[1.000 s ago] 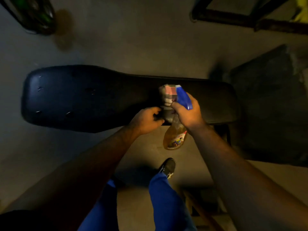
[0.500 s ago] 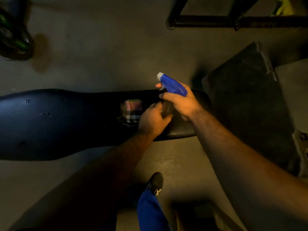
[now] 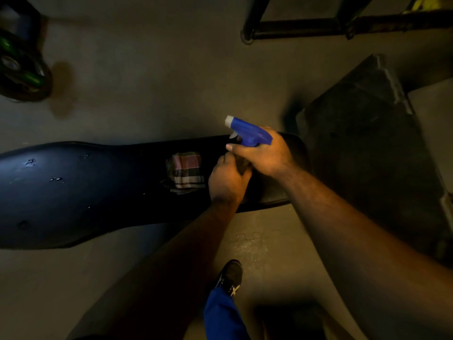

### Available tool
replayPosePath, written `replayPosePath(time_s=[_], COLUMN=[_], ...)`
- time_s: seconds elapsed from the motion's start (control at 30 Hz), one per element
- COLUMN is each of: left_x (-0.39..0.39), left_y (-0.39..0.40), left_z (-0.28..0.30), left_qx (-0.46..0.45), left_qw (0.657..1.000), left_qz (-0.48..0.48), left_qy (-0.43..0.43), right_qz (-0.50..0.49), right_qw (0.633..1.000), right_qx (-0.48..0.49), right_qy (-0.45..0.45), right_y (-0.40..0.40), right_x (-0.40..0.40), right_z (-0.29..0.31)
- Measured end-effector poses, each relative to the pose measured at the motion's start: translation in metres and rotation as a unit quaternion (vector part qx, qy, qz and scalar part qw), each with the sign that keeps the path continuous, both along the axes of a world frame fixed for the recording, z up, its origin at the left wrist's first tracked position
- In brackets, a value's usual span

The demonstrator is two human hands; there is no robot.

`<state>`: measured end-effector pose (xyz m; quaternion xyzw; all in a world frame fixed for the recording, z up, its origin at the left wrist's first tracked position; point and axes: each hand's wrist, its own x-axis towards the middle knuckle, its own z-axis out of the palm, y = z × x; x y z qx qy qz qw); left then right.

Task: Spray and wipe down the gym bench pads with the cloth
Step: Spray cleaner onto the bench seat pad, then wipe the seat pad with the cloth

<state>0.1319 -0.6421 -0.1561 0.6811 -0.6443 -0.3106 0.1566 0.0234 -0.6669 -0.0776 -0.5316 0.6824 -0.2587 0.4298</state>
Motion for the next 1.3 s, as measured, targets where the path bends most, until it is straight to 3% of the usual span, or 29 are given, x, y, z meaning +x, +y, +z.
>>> replayPosePath(time_s=[0.37,0.57,0.67,0.73,1.07,1.2,1.3], left_x=[0.012,0.022,0.034,0.045,0.155,0.216,0.254], left_y=[-0.003,0.006,0.015,0.020,0.036,0.015,-0.002], left_z=[0.004,0.016,0.018,0.020,-0.002,-0.028,-0.052], left_qx=[0.060,0.064,0.062,0.061,0.067,0.009,-0.049], left_qw=[0.995,0.995,0.995,0.994,0.995,0.997,0.992], left_qz=[-0.047,-0.062,-0.084,-0.083,-0.072,-0.058,-0.065], left_qy=[0.059,0.035,-0.002,-0.020,-0.001,-0.040,-0.091], right_qz=[-0.154,-0.296,-0.376,-0.390,-0.253,-0.102,0.017], right_qw=[0.971,0.938,0.905,0.902,0.957,0.993,0.993], right_qx=[0.000,-0.004,0.054,0.058,0.083,0.048,-0.010], right_qy=[-0.183,-0.182,-0.190,-0.173,-0.116,-0.018,0.113], right_y=[0.040,0.068,0.081,0.093,0.089,0.066,0.044], right_x=[-0.006,0.011,0.020,0.028,0.127,0.174,0.195], right_z=[-0.017,-0.017,-0.017,-0.020,-0.065,-0.088,-0.114])
